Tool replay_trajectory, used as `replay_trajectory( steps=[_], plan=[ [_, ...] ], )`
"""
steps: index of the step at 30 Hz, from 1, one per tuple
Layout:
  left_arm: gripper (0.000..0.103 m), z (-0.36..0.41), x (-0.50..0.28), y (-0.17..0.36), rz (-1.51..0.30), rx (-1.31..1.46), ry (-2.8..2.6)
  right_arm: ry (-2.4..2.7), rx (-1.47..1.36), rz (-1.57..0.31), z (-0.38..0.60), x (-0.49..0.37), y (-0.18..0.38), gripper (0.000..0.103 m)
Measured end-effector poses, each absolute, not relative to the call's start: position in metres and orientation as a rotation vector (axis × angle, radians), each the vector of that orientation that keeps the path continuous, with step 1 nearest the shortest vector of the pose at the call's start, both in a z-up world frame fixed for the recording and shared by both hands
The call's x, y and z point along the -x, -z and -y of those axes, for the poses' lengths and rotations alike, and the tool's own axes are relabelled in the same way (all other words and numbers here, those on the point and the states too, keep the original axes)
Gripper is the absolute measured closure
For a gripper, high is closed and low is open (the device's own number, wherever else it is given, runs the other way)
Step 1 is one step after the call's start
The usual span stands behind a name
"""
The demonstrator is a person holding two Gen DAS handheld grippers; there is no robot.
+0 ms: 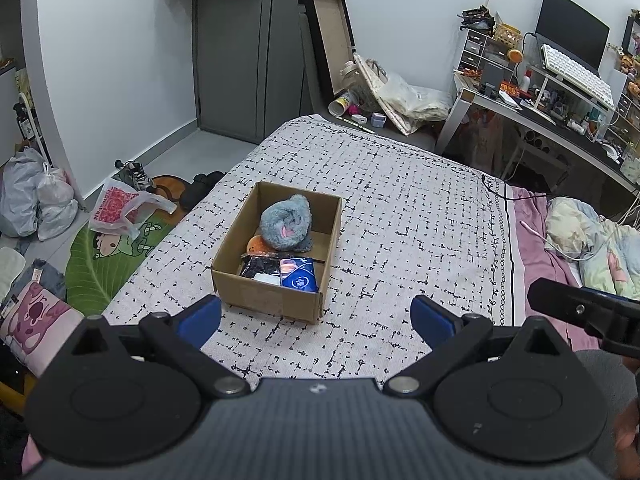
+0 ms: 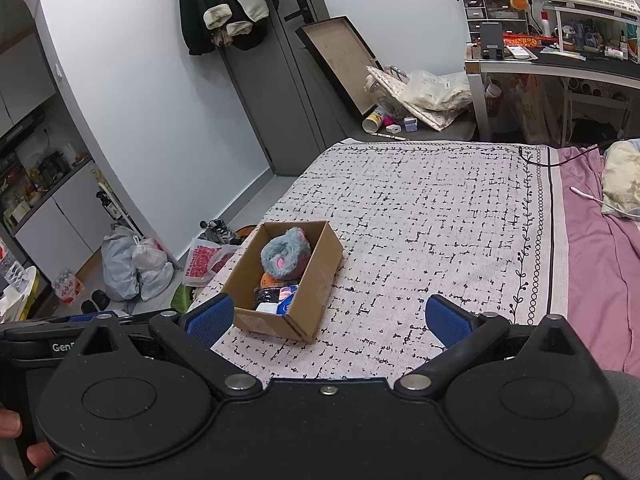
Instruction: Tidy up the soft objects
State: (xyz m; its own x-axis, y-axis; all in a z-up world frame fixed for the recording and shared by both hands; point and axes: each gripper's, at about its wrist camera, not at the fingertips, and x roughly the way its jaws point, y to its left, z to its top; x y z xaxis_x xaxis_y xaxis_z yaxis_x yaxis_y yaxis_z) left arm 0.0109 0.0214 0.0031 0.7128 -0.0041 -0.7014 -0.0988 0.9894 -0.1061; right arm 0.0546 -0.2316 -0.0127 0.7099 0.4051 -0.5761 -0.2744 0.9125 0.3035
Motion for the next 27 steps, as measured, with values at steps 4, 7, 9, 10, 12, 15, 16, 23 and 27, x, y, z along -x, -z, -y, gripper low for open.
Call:
replay_trajectory(
  steps=[4,7,9,10,12,15,16,23,27],
  plan=[
    [0.003,-0.023,-0.011,-0.002,-0.774,0.145,-0.049,-0.374,-0.201,-0.694,0.231,-0.056,0.015,0.000],
    [0.003,-0.023,-0.010,-0.001,-0.776,0.157,-0.051,-0.375,-0.195,-0.696,0.231,-0.057,0.016,0.000],
    [0.003,-0.022,-0.010,0.000,-0.779,0.155,-0.051,-0.375,-0.197,-0.697,0.231,-0.056,0.016,0.000],
    [0.003,-0.022,-0.010,0.000,-0.780,0.152,-0.052,-0.374,-0.200,-0.697,0.231,-0.056,0.016,0.000],
    [0.003,-0.020,-0.010,0.000,-0.779,0.147,-0.052,-0.373,-0.202,-0.698,0.231,-0.057,0.017,0.000],
    [0.003,-0.019,-0.010,0.000,-0.780,0.145,-0.051,-0.372,-0.201,-0.699,0.231,-0.057,0.017,0.000],
    [0.003,-0.019,-0.010,0.001,-0.781,0.145,-0.053,-0.372,-0.200,-0.699,0.231,-0.057,0.017,0.000],
    [0.003,-0.018,-0.009,0.004,-0.780,0.136,-0.048,-0.369,-0.204,-0.708,0.233,-0.060,0.021,0.000],
    [0.003,-0.017,-0.008,0.004,-0.775,0.126,-0.050,-0.372,-0.206,-0.713,0.232,-0.061,0.023,0.000]
  ],
)
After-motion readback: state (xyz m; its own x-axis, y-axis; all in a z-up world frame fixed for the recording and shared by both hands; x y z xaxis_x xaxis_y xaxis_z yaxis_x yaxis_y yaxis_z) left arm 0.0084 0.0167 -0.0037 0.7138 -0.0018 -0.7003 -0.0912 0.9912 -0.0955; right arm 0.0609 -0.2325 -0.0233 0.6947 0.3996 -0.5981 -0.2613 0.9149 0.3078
